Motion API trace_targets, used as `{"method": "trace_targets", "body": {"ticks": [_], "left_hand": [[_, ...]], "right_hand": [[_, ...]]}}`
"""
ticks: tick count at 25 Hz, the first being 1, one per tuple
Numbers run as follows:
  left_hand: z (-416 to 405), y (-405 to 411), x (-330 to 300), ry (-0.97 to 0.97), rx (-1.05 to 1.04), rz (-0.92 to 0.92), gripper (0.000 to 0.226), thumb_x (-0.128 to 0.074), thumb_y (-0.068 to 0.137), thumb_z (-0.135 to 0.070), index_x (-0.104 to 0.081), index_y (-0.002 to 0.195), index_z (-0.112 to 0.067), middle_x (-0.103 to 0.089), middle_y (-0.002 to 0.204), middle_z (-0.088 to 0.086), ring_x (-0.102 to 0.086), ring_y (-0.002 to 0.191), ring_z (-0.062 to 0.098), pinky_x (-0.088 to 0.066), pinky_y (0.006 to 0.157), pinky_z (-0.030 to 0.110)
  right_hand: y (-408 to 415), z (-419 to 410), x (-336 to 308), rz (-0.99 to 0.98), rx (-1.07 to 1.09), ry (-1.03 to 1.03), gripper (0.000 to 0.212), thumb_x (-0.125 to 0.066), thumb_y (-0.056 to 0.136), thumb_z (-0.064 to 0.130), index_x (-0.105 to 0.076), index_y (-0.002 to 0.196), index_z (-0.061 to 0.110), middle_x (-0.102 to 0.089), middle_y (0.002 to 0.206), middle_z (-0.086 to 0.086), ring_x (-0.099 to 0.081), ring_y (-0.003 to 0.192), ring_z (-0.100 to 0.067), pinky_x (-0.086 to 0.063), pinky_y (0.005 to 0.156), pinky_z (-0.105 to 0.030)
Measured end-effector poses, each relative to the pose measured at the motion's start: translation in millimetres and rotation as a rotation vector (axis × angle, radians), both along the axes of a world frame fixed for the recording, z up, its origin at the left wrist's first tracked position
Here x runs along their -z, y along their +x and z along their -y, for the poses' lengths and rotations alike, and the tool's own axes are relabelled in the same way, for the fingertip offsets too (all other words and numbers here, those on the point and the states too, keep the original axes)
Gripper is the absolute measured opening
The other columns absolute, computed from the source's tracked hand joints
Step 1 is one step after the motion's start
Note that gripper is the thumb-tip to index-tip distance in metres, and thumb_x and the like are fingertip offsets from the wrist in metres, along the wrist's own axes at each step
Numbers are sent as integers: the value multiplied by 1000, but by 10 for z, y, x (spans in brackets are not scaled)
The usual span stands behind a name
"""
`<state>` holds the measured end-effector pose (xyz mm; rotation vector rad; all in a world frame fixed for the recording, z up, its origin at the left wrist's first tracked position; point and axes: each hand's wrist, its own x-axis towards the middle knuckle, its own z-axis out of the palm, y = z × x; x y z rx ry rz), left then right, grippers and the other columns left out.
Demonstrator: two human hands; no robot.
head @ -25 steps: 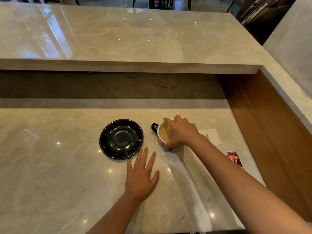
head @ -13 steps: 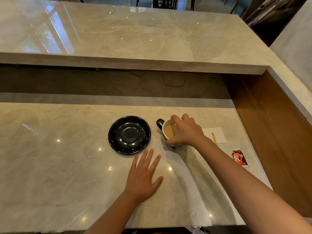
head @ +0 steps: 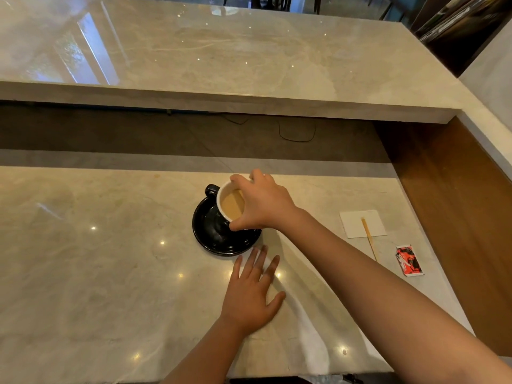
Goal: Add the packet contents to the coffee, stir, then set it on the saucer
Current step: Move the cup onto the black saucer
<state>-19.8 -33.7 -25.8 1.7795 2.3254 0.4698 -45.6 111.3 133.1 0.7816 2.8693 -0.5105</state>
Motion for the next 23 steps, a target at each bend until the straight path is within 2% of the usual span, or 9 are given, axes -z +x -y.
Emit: {"method": "trace_targets", "body": {"ticks": [16, 21, 23], "left_hand": [[-6, -16, -38, -21, 5, 10, 64, -34, 89, -58, -26, 142, -23, -28, 149, 13, -10, 139, 26, -8, 106, 51], [-2, -18, -44, -43, -2, 8, 68, -16, 89, -63, -25, 143, -24, -23, 151, 11, -7, 140, 24, -6, 106, 51], [-3, -14, -46, -45, -7, 13, 69, -15, 88, -64, -22, 144, -25, -20, 152, 10, -5, 140, 24, -6, 106, 50]], "right_hand": [[-305, 115, 337, 52, -104, 52, 90, -75, 57, 49, -31, 132, 25, -39, 128, -12, -39, 115, -33, -43, 74, -39], [-309, 84, 288, 71, -94, 56, 101, -75, 59, 55, -22, 139, 22, -34, 141, -10, -33, 126, -31, -43, 88, -45], [-298, 75, 278, 58, -102, 50, 100, -74, 60, 55, -25, 138, 18, -37, 140, -7, -36, 125, -28, -44, 87, -43]]}}
